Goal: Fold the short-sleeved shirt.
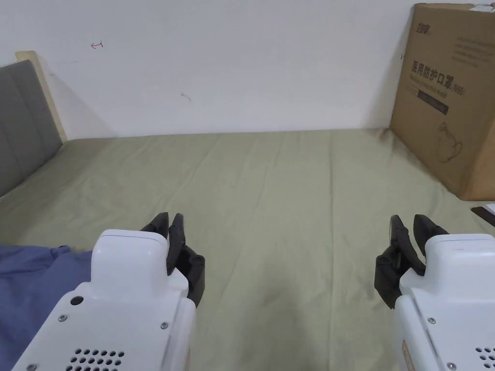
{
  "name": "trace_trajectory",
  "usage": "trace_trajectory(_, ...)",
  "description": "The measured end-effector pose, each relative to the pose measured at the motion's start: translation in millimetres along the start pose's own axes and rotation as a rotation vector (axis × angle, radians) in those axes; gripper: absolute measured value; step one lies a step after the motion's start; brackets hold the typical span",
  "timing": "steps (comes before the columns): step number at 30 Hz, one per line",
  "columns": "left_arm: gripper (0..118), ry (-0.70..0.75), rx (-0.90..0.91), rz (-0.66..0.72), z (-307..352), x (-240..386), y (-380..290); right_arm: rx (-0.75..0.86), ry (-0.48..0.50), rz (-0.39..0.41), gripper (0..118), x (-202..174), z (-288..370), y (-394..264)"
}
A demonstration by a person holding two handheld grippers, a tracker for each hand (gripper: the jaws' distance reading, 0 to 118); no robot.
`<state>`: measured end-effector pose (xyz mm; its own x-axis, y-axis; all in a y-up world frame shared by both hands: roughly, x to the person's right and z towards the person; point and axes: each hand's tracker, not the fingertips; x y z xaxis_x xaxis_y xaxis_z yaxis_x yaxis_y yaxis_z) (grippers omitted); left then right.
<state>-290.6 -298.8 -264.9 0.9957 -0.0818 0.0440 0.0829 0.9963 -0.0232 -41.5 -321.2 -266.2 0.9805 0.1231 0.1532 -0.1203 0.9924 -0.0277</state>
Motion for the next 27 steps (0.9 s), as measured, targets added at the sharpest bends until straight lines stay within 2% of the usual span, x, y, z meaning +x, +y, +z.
trace_trajectory(1,7,-0.011,-0.015,-0.004,-0.1,-1.1,0.9,-0.028,-0.001,0.006,22,-0.5,-0.7,1.3)
trace_trajectory(2,0,-0.036,-0.028,0.000,-0.8,-2.8,0.9,-0.045,0.015,0.006,16,0.1,-2.6,1.3)
trace_trajectory(3,0,-0.025,-0.027,0.010,-1.2,-4.0,0.9,-0.042,0.017,-0.009,1,0.4,-2.8,0.2)
trace_trajectory(5,0,-0.018,-0.035,0.034,-2.2,-6.3,1.0,-0.051,0.011,-0.084,0,0.9,-2.7,-0.7)
trace_trajectory(7,0,-0.011,-0.027,0.048,-2.3,-8.3,0.3,-0.056,0.034,-0.121,0,4.7,-4.1,0.5)
trace_trajectory(11,0,0.021,-0.025,0.073,-4.1,-18.4,2.5,-0.051,0.009,-0.062,0,0.5,-5.1,2.3)
trace_trajectory(14,0,0.054,-0.021,0.094,-3.1,-27.6,3.8,-0.048,0.032,-0.072,0,-3.2,-6.8,8.2)
trace_trajectory(16,0,0.089,-0.025,0.102,-1.8,-37.5,6.0,-0.046,0.074,-0.091,0,-9.0,-9.7,14.6)
trace_trajectory(19,0,0.161,-0.016,0.095,6.8,-55.0,9.8,-0.024,0.140,-0.075,0,-26.7,-14.2,25.5)
trace_trajectory(23,0,0.295,-0.013,0.094,25.0,-88.9,14.9,-0.013,0.296,-0.064,0,-67.7,-15.8,37.6)
trace_trajectory(27,0,0.404,-0.035,0.092,45.2,-119.4,14.6,-0.024,0.493,-0.110,0,-114.2,-10.4,43.6)
